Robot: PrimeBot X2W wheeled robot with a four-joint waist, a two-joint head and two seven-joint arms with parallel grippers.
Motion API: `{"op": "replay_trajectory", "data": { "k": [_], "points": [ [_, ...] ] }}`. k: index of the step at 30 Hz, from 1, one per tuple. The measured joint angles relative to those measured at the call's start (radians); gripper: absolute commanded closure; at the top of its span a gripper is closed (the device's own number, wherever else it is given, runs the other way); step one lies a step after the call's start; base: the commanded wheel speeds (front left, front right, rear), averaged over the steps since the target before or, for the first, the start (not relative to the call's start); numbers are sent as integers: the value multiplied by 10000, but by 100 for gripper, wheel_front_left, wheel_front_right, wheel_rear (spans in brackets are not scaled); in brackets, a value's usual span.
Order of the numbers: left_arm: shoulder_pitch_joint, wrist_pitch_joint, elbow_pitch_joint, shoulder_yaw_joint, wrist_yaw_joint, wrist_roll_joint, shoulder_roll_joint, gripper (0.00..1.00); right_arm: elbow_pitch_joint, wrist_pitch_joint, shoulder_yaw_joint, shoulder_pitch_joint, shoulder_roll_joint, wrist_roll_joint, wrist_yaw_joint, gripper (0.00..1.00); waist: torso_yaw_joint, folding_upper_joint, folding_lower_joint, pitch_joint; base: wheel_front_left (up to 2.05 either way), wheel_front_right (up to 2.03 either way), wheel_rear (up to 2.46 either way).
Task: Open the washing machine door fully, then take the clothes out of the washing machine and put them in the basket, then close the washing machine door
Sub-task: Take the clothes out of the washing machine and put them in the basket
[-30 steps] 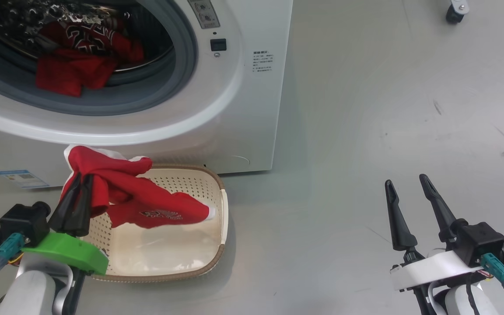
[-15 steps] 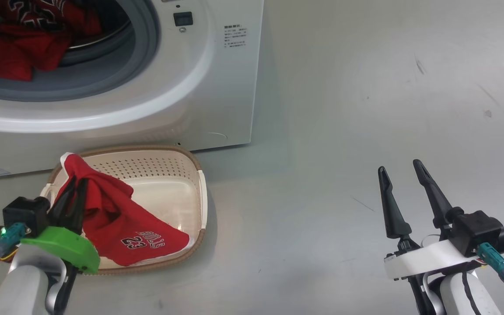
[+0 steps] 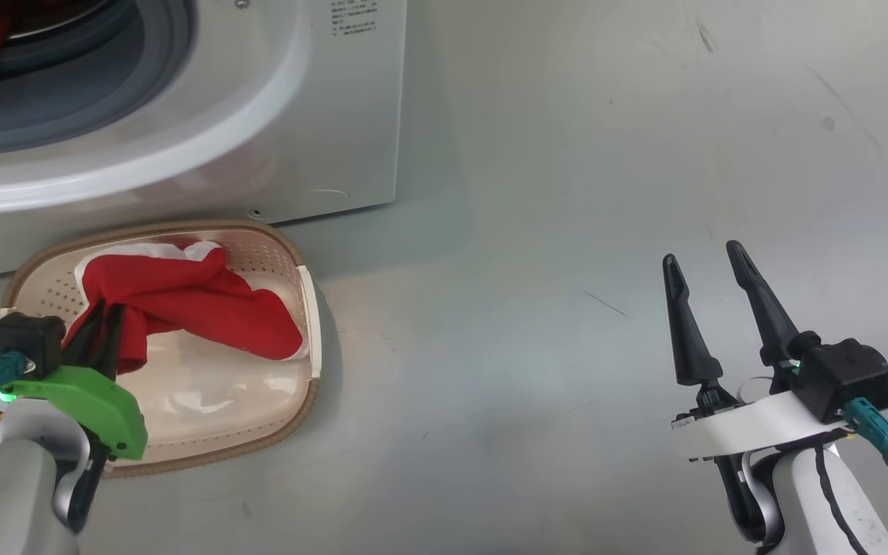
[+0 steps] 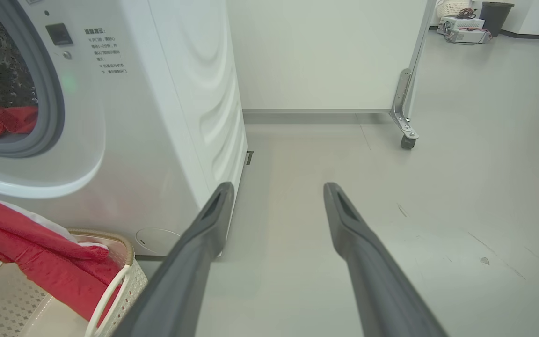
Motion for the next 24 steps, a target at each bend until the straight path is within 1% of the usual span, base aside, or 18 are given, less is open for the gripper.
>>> {"op": "replay_trajectory", "data": {
  "k": [10,13,18,24],
  "points": [
    [-332,385,1202,35,0,-29,111,100,-13,0,-33,-140,4,0,-33,0,-356,0,0,460,0,0,0],
    [-498,548,1615,82,0,-82,127,100,-56,0,-63,-160,6,0,-105,0,-411,0,0,597,0,0,0],
    [-668,757,2347,226,8,-219,144,100,-63,0,-63,-308,12,0,-109,0,-448,0,0,776,0,0,0],
    [-1006,825,2880,449,48,-627,-63,100,-61,0,-67,-365,12,-8,-121,0,-436,0,0,824,0,0,0]
  ]
}}
